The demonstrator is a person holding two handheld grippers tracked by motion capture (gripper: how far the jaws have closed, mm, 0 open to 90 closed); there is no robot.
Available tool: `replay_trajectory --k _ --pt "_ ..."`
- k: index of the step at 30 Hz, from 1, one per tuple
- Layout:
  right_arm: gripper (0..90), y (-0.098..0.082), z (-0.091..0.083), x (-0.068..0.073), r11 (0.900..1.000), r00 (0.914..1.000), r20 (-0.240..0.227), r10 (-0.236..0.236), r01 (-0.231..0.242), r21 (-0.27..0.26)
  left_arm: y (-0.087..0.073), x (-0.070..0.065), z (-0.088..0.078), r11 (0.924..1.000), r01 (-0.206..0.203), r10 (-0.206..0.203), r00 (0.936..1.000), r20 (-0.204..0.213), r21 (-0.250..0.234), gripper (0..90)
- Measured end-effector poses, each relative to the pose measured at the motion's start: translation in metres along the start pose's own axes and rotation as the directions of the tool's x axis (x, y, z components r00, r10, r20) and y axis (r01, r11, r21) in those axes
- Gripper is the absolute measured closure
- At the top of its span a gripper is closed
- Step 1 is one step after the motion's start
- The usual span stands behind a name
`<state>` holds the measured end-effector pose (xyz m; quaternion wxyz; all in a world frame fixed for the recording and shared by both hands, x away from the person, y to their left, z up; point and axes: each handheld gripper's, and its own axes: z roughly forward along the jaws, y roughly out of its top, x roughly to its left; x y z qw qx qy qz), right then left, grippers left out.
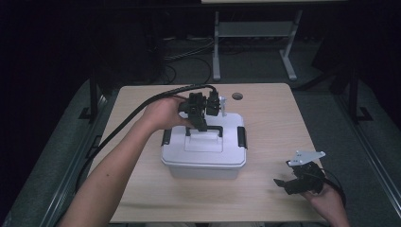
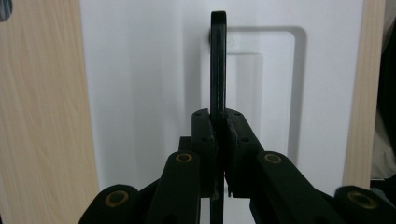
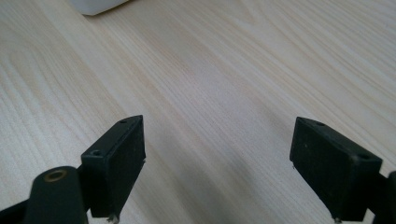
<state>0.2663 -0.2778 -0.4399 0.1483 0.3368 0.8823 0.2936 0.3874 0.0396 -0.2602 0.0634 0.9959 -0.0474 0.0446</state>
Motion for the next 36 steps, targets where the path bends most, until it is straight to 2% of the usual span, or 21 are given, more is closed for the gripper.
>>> replay_trajectory --k 7,14,17,23,31,32,36 --pt "17.7 -0.0001 0.0004 0.0001 1.000 1.0000 -0.001 0.001 -0.001 0.000 -0.0023 0.0002 -0.0037 0.9998 -0.002 0.002 1.0000 0.001 -0.018 84.5" --pt "17.7 0.0003 0.0010 0.0008 1.000 1.0000 -0.003 -0.001 0.001 0.000 -0.0007 0.0004 0.0015 0.9999 0.003 -0.003 0.9998 -0.021 0.012 83.9" --pt "17.7 0.0001 0.0007 0.0009 1.000 1.0000 -0.004 0.004 -0.004 -0.002 0.0011 -0.0002 0.0032 0.9998 -0.009 0.010 0.9999 -0.012 0.015 84.2" --pt "17.7 0.0002 0.0014 0.0016 1.000 0.9999 -0.009 0.013 -0.013 0.000 0.0013 -0.0008 0.0050 0.9998 -0.005 0.006 0.9999 -0.014 0.019 83.7" --pt "17.7 0.0005 0.0016 0.0021 1.000 0.9999 -0.010 0.014 -0.014 0.001 0.0004 -0.0030 -0.0001 0.9999 -0.008 0.008 0.9995 -0.031 -0.008 80.5" --pt "17.7 0.0004 0.0018 0.0009 1.000 1.0000 -0.004 -0.002 0.002 0.005 -0.0007 -0.0030 -0.0018 0.9999 -0.006 0.005 0.9994 -0.034 -0.009 80.4" --pt "17.7 0.0007 0.0018 0.0011 1.000 1.0000 -0.005 -0.002 0.002 0.008 -0.0030 -0.0035 -0.0023 0.9999 -0.006 0.005 0.9997 -0.023 -0.012 79.2"
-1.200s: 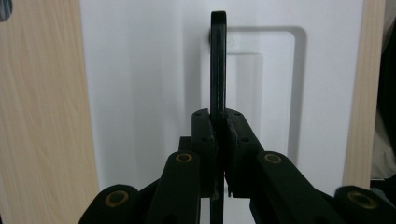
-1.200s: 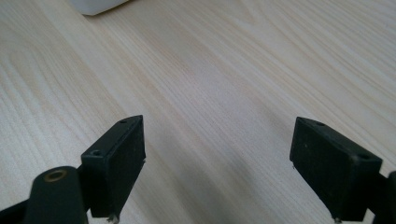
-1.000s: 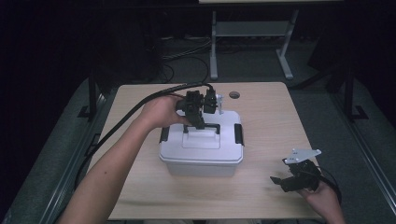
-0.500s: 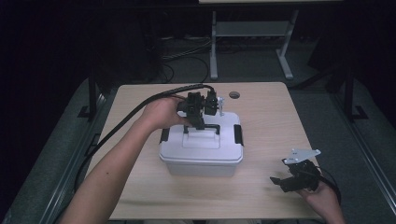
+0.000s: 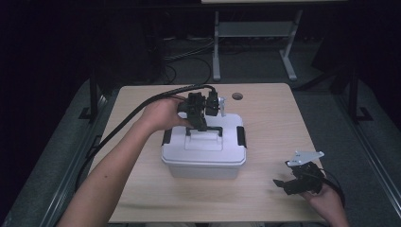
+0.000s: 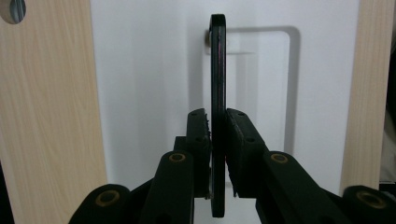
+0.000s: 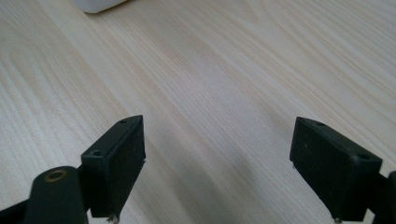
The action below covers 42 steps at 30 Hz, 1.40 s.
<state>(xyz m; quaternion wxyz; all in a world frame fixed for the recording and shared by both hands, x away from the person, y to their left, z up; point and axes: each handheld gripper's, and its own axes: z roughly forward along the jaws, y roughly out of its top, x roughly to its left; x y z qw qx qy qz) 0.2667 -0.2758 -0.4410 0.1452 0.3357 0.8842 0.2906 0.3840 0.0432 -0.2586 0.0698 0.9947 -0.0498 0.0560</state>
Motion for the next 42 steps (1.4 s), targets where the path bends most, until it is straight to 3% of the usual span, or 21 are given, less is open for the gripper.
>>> replay_trajectory --k 9,24,42 --pt "17.7 0.000 0.000 0.001 1.000 0.9999 0.000 0.015 -0.015 -0.007 -0.003 -0.006 -0.002 1.0000 0.001 -0.001 0.9996 0.030 -0.008 71.6" --pt "17.7 0.001 0.001 0.002 1.000 1.0000 0.001 0.010 -0.010 0.002 -0.015 -0.011 -0.005 0.9993 0.018 -0.017 0.9994 0.032 -0.033 59.7" --pt "17.7 0.003 0.002 0.003 1.000 0.9999 0.002 0.011 -0.011 0.001 -0.031 -0.014 -0.012 0.9977 0.041 -0.040 0.9992 0.007 -0.054 52.8"
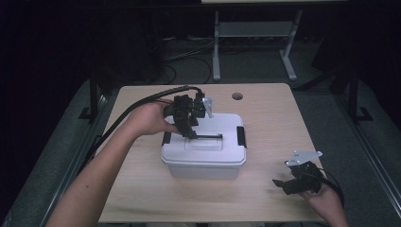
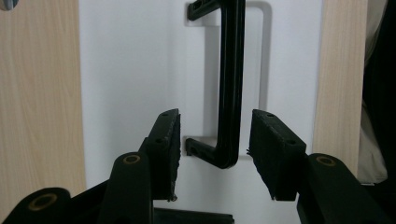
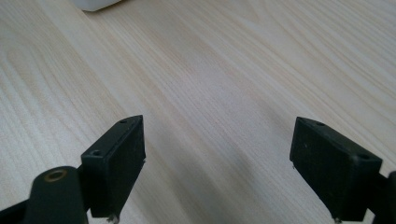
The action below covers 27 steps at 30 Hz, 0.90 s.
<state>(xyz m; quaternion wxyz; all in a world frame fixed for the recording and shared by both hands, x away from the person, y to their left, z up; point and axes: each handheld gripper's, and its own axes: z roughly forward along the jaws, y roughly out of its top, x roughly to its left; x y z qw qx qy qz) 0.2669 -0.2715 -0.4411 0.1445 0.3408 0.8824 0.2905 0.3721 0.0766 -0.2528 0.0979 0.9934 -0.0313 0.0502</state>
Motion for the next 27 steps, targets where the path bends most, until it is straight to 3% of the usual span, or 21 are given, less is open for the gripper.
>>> replay_trajectory --k 27 --pt "17.7 0.004 0.001 0.000 1.000 1.0000 0.007 -0.003 0.003 0.013 -0.036 -0.006 -0.014 0.9980 0.057 -0.058 0.9976 -0.038 -0.026 47.2"
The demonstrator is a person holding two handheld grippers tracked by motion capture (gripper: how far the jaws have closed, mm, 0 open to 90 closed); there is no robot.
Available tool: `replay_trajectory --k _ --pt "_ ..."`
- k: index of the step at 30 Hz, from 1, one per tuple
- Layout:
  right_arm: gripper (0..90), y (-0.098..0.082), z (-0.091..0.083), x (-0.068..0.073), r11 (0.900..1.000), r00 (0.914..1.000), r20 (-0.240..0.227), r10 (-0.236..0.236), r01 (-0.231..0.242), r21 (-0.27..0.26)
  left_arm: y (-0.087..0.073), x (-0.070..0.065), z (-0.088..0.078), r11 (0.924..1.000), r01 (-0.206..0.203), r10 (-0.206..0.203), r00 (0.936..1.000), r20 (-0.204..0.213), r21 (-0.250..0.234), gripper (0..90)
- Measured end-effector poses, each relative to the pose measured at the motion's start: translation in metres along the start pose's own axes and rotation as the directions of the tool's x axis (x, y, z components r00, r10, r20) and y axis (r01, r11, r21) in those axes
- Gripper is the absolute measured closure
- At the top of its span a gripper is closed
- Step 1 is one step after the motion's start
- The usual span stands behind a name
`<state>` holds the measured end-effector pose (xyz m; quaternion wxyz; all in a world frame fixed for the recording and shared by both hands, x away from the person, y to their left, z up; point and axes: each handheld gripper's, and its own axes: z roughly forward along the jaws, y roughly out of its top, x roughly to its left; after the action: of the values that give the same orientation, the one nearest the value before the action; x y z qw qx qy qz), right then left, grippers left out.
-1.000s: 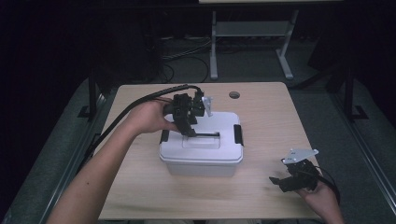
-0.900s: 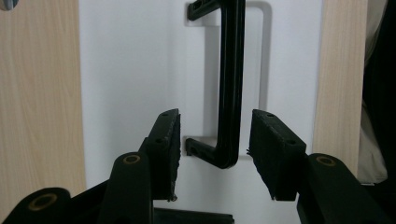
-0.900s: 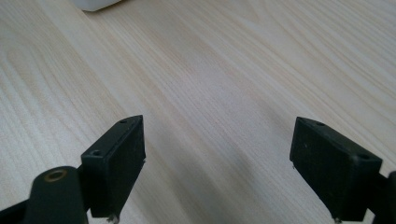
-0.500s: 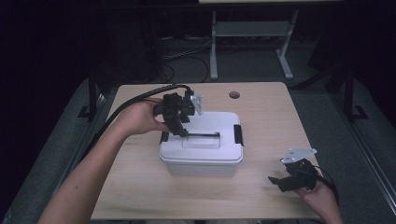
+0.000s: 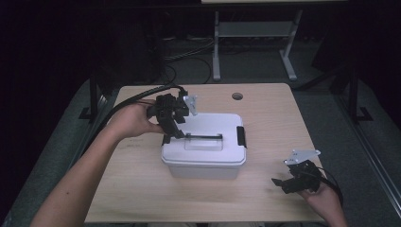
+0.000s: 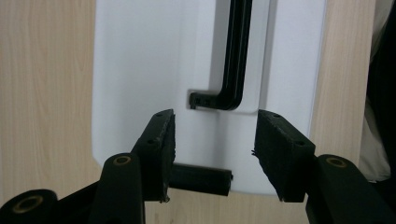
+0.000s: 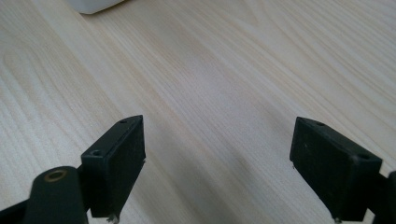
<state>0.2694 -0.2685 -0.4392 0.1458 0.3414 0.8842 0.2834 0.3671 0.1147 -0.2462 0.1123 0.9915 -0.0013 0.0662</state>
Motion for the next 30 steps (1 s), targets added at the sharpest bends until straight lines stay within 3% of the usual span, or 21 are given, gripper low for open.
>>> replay_trajectory --k 30 --pt "17.7 -0.003 -0.001 -0.001 1.000 1.0000 0.009 0.002 -0.002 0.008 -0.041 -0.002 -0.007 0.9969 0.077 -0.077 0.9967 -0.025 -0.020 43.6"
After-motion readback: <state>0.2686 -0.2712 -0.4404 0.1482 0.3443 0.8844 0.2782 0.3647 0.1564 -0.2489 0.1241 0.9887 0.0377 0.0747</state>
